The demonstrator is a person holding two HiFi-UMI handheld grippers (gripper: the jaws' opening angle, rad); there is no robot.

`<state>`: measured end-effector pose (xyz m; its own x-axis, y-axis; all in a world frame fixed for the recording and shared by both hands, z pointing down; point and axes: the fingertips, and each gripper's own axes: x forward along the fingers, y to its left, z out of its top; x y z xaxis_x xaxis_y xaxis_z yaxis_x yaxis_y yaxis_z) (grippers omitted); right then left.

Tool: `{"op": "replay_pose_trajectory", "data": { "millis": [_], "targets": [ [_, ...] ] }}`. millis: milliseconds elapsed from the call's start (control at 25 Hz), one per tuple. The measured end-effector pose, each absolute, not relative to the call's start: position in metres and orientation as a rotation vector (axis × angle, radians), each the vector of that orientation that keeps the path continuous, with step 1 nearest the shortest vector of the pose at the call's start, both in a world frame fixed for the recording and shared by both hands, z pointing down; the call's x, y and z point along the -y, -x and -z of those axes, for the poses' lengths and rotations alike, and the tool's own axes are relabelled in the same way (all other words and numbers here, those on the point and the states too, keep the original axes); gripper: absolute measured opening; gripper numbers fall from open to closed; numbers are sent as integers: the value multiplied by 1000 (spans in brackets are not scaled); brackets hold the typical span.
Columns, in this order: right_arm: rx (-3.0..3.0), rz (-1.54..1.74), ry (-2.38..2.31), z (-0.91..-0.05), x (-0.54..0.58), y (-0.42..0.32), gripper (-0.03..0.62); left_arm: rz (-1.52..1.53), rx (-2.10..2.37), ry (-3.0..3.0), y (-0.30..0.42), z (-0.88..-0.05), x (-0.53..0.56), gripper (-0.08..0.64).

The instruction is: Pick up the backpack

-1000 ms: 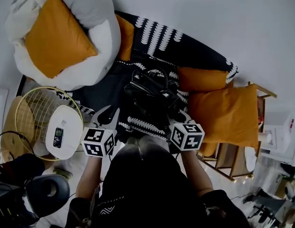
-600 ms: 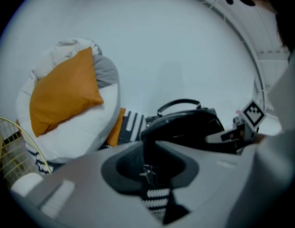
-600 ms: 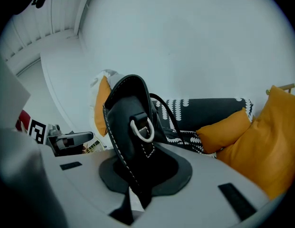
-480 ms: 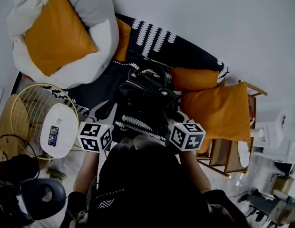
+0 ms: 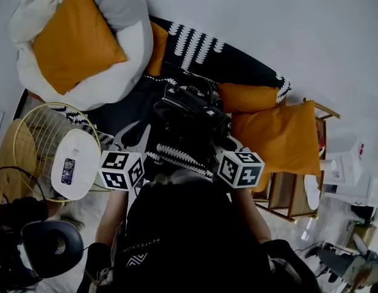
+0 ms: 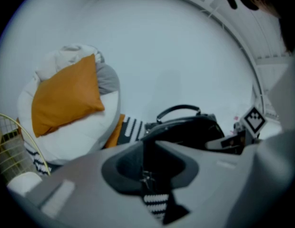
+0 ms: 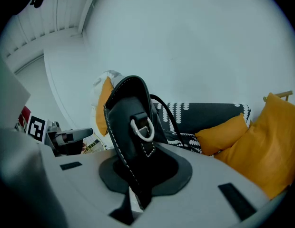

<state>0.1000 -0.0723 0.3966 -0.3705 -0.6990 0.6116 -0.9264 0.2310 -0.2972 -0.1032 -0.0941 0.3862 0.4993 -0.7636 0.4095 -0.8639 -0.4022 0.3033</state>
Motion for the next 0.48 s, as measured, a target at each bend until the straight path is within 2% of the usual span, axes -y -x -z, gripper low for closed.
{"op": "replay_pose_trajectory", "data": {
  "millis": [480],
  "targets": [
    [2147,-883,-1489,-397,62,-94,43,-279,1332,-2274,102,-385,85,86]
  ]
}}
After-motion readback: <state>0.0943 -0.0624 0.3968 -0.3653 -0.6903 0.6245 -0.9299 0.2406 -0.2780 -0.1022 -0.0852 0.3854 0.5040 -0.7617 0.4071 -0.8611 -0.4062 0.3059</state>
